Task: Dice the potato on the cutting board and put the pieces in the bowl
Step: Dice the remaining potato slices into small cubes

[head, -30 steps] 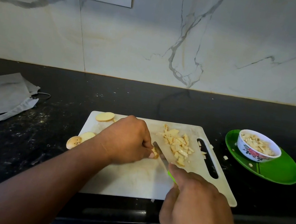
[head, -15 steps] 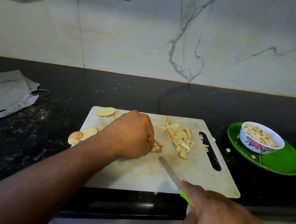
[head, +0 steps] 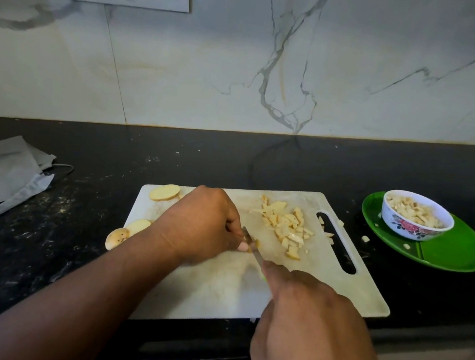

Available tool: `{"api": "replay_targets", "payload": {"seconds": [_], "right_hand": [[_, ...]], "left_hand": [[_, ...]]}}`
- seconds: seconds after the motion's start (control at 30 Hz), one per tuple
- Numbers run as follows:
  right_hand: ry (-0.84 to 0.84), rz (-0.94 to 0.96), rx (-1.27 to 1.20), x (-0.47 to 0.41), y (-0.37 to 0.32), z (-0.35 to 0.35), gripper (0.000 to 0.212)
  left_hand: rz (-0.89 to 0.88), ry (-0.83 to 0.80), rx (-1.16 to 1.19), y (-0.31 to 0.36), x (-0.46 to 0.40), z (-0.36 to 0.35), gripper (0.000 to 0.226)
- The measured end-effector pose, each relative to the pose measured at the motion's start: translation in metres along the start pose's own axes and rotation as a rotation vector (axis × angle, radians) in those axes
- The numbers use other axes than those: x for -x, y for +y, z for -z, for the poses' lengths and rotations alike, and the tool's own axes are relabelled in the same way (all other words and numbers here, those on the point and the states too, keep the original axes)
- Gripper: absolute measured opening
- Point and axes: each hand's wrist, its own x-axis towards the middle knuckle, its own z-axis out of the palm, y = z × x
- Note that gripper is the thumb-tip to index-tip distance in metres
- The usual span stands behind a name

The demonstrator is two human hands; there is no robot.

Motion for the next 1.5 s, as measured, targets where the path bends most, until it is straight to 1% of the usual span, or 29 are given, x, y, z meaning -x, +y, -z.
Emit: {"api": "replay_targets", "payload": {"seconds": [0.1, 0.13, 0.17, 0.2, 0.27, 0.33, 0.37, 0.43, 0.53, 0.63, 0.8, 1.0, 1.07, 1.1, 1.13, 1.2, 1.23, 1.3, 1.4, 1.5], "right_hand": [[-0.010, 0.006, 0.005, 0.018, 0.006, -0.002, 0.061], [-0.067, 0.009, 0.005, 0.024, 0.009, -0.003, 0.062], [-0.134, -0.028, -0.013, 0.030, 0.012, -0.002, 0.060], [-0.138, -0.053, -0.062, 0.036, 0.016, 0.001, 0.059], [-0.035, -0.052, 0.026, 0.043, 0.022, 0.002, 0.058], [-0.073, -0.053, 0.023, 0.036, 0.014, 0.015, 0.055], [-0.059, -0.039, 0.025, 0.029, 0.009, 0.019, 0.055], [0.164, 0.027, 0.004, 0.015, 0.003, 0.018, 0.056], [0.122, 0.014, -0.040, -0.006, -0.007, 0.011, 0.051], [0.094, 0.015, -0.102, -0.009, -0.008, -0.004, 0.047], [0.056, -0.007, -0.087, -0.005, -0.005, -0.011, 0.054], [0.017, -0.025, 0.005, 0.023, -0.001, -0.013, 0.063], [-0.137, -0.091, -0.031, 0.033, 0.005, -0.009, 0.062], [-0.107, -0.107, -0.065, 0.037, 0.008, -0.008, 0.060], [-0.051, -0.119, -0.045, 0.040, 0.009, -0.005, 0.057], [-0.083, -0.096, -0.015, 0.034, 0.003, 0.000, 0.054], [-0.061, -0.067, -0.018, 0.025, -0.002, 0.003, 0.054], [0.144, -0.017, -0.042, 0.013, -0.006, 0.003, 0.052], [0.104, -0.017, -0.098, -0.002, -0.015, 0.002, 0.047], [0.093, -0.017, -0.149, -0.004, -0.015, -0.007, 0.047]], "left_hand": [[0.001, -0.016, 0.013, 0.001, 0.000, -0.001, 0.008], [-0.001, -0.018, 0.004, -0.001, 0.000, -0.001, 0.008], [-0.005, -0.019, -0.014, -0.001, 0.000, 0.000, 0.007], [-0.012, -0.023, -0.040, -0.002, 0.001, 0.000, 0.005], [-0.041, -0.027, -0.090, -0.005, 0.002, 0.000, 0.004], [-0.043, -0.027, -0.095, -0.008, 0.003, 0.001, 0.009], [-0.045, -0.022, -0.083, -0.008, 0.003, 0.001, 0.010], [-0.037, 0.010, -0.042, -0.008, 0.002, 0.000, 0.012], [-0.021, 0.032, 0.007, -0.006, 0.002, 0.002, 0.014], [-0.030, 0.021, 0.012, -0.006, 0.001, 0.003, 0.017], [0.001, 0.032, -0.022, -0.006, -0.001, 0.002, 0.019], [0.014, 0.001, 0.015, -0.002, 0.000, 0.002, 0.011], [0.009, -0.015, 0.002, -0.003, 0.001, 0.004, 0.008], [0.007, -0.026, -0.009, -0.004, 0.002, 0.004, 0.007], [0.001, -0.033, -0.025, -0.004, 0.003, 0.005, 0.007], [0.004, -0.024, -0.048, -0.008, 0.004, 0.006, 0.010], [0.012, -0.013, -0.049, -0.009, 0.005, 0.005, 0.011], [0.031, 0.010, -0.036, -0.005, 0.005, 0.004, 0.013], [0.047, 0.022, -0.030, 0.000, 0.004, 0.003, 0.011], [0.068, 0.011, -0.021, -0.003, 0.000, 0.004, 0.010]]}}
